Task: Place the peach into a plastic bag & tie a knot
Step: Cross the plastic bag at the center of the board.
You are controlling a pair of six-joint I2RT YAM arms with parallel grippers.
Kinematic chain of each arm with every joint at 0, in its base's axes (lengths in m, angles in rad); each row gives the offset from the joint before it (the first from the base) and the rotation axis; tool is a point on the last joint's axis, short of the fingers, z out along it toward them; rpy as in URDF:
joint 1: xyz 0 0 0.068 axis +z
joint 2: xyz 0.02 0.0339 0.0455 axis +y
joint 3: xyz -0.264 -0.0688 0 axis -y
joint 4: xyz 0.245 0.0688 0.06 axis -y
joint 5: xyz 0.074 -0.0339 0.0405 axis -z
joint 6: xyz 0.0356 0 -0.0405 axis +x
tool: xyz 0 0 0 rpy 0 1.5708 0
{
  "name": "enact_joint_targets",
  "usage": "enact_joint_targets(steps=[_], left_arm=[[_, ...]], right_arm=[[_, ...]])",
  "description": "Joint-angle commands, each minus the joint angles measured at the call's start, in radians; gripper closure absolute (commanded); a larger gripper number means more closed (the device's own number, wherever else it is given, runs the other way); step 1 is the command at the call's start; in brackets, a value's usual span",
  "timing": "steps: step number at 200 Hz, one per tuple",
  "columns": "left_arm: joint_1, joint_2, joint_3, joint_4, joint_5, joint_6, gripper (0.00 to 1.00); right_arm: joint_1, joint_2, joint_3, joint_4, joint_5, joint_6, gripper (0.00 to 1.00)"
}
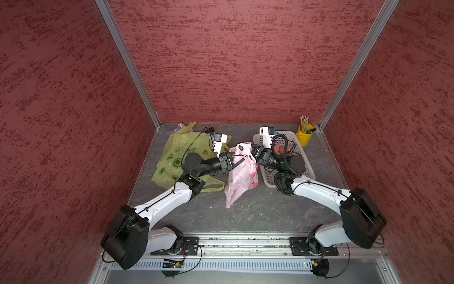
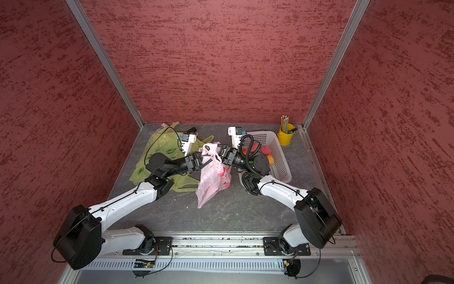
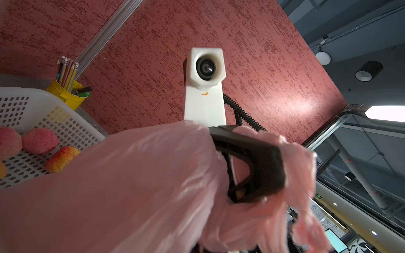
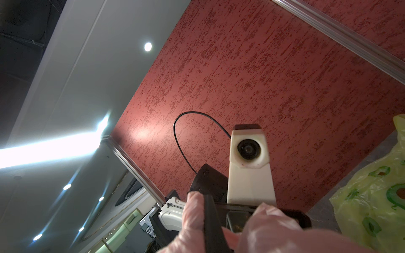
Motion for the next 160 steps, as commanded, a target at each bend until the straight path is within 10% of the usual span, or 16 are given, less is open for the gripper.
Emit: enact_joint_targets(steps=[1,160], left_arm=[[0.015,0.016,0.015,-0.185,-0.045,0.017,0.96],[0.027,-0.355,0.049,-0.887,-0.09,0.293,0.29]], right_arm=[[0.036,-0.057,0.069,-0.013,-0.091,-0.063,1.0],[-0.052,-0.082,0.074,-0.241,-0.084,-0.256,1.0]])
